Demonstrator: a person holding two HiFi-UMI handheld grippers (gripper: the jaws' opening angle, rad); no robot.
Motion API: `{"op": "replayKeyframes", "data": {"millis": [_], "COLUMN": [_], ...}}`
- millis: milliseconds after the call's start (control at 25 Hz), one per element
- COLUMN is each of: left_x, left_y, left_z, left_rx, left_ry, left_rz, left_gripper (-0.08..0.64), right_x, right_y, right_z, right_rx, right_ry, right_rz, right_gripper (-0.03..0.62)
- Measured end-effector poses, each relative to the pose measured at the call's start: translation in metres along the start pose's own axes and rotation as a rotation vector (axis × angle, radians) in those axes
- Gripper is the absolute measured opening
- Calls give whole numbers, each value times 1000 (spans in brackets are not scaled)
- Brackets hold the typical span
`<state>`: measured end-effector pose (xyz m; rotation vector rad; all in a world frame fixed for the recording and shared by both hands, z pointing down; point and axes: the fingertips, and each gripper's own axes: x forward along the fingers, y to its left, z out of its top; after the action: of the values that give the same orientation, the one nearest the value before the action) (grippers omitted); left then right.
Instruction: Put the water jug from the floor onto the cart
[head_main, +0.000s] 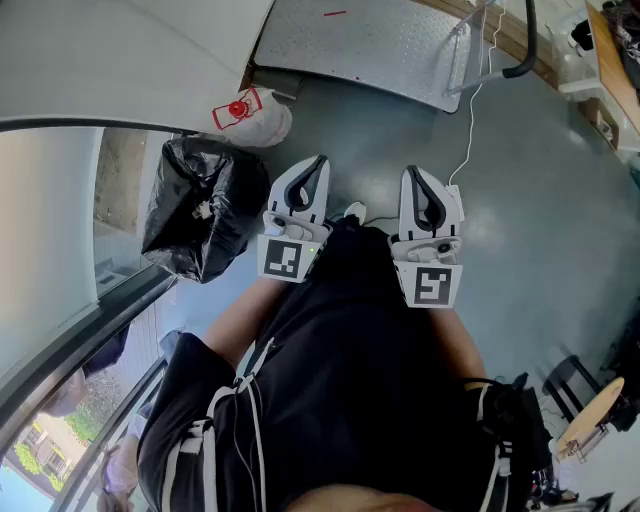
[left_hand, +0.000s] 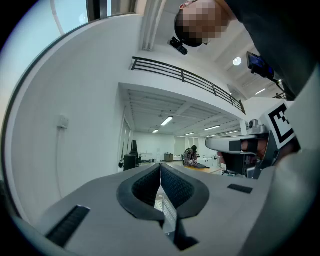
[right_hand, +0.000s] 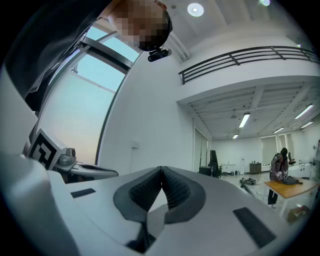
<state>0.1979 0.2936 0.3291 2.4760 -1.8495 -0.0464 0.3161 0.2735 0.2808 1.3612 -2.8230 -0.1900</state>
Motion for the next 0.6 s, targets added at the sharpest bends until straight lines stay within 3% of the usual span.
{"op": "replayKeyframes", "data": {"millis": [160, 280, 440, 600], "left_x": [-14, -16, -20, -31], "left_y": [-6, 5, 28, 35], "left_z": [5, 0, 7, 22], "left_rx": [-4, 0, -16, 28], "left_ry": [5, 10, -14, -36], "left_rz": [10, 44, 123, 166], "left_gripper": [18, 18, 18, 18], "right_x": [-11, -8, -6, -11], "right_y": [4, 14, 26, 31], "right_z": [6, -8, -5, 2], "right_rx": [42, 93, 76, 71], "right_ry": [-4, 31, 17, 8], "right_rz": [6, 78, 148, 159], "right_gripper": [18, 18, 19, 20]}}
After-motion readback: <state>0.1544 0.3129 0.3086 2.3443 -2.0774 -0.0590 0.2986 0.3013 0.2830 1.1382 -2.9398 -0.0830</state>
